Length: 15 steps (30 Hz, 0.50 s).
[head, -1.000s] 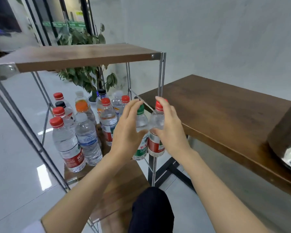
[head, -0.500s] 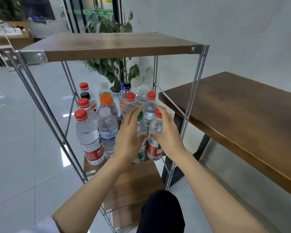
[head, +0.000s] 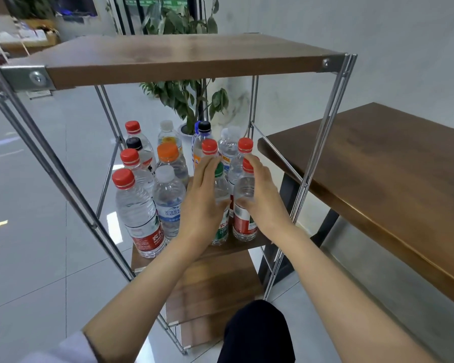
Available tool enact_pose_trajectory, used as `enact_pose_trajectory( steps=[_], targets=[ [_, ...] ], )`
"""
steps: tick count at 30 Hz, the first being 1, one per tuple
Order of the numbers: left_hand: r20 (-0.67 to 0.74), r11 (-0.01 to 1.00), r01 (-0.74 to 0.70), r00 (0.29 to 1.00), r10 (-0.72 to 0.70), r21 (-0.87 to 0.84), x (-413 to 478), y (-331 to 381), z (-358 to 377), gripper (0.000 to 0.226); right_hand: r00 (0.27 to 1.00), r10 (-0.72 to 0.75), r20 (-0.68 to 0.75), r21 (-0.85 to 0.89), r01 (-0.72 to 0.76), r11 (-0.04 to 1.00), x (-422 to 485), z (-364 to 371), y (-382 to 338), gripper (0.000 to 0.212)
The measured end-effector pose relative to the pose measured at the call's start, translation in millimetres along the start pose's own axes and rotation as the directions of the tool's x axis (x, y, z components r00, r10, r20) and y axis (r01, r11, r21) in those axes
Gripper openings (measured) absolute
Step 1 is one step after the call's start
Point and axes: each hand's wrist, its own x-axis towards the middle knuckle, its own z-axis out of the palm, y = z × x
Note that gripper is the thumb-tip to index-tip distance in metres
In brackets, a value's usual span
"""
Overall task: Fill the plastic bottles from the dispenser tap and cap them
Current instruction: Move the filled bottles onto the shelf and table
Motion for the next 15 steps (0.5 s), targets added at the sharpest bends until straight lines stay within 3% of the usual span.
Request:
enact_pose_trajectory(
  steps=[15],
  targets=[
    [-0.003, 1.0, 0.018, 1.0, -0.018, 0.008, 8.1, -2.6, 4.1, 0.089, 0.999, -0.035, 0.011, -0.013, 0.035, 0.999, 10.6, 5.4, 10.0, 0.093]
  ],
)
